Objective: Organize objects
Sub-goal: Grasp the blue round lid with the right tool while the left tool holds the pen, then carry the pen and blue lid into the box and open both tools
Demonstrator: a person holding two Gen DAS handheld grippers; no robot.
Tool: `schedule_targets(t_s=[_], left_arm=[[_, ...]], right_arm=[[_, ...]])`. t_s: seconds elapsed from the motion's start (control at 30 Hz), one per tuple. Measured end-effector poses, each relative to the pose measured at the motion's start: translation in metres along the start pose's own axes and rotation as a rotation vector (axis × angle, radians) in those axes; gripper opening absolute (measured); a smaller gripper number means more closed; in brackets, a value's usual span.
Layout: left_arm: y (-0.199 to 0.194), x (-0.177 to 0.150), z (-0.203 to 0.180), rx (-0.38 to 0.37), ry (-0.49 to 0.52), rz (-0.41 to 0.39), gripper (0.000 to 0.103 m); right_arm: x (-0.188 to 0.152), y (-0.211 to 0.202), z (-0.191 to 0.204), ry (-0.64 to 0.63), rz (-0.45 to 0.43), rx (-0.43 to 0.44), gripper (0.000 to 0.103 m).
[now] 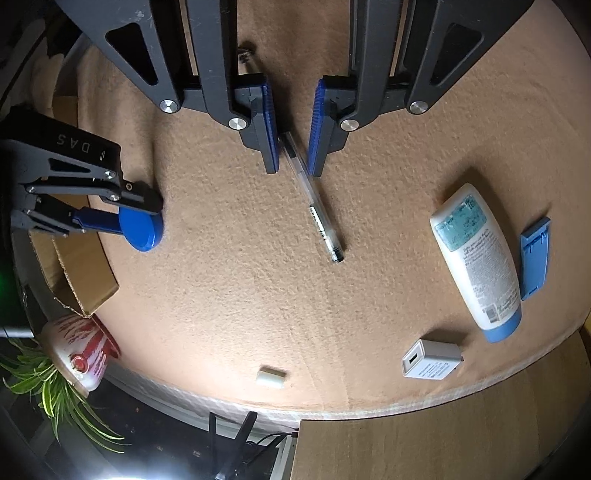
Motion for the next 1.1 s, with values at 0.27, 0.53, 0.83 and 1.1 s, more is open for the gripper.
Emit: schedule_targets(t_s=[0.27,0.53,0.83,1.1], left_arm=[[-0.002,-0.015,0.011,-0.104,-0.083,0.010,0.009],[-0.019,-0.023,0.006,-0.163,-0.095,-0.018,0.009],[-0.048,-0.007,-0.038,-0.214,-0.016,-0.066,0.009],[-0.058,0.016,-0.111,-0.268,0.101,-0.084,0.009]], right_arm=[[-0.015,-0.007,-0.003,0.061,-0.047,0.070,0.046],[-0.018,-0.018,-0.021,0.122,-0.093,0.136,0.046],[-0.040,-0.074,-0.052,0.162,-0.213,0.123,0.046],[-0.078,-0.112,-0.113,0.275,-0.284,0.072,0.046]])
Point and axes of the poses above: each gripper's, at about its wrist camera, not at the fingertips, and y roughly the way its jaws point, z to its left, x to its top, the point moved 7 cm from there along y, roughly the way its jaws point, and after that the axes turned 12 degrees about z, right-handed, at the moved point
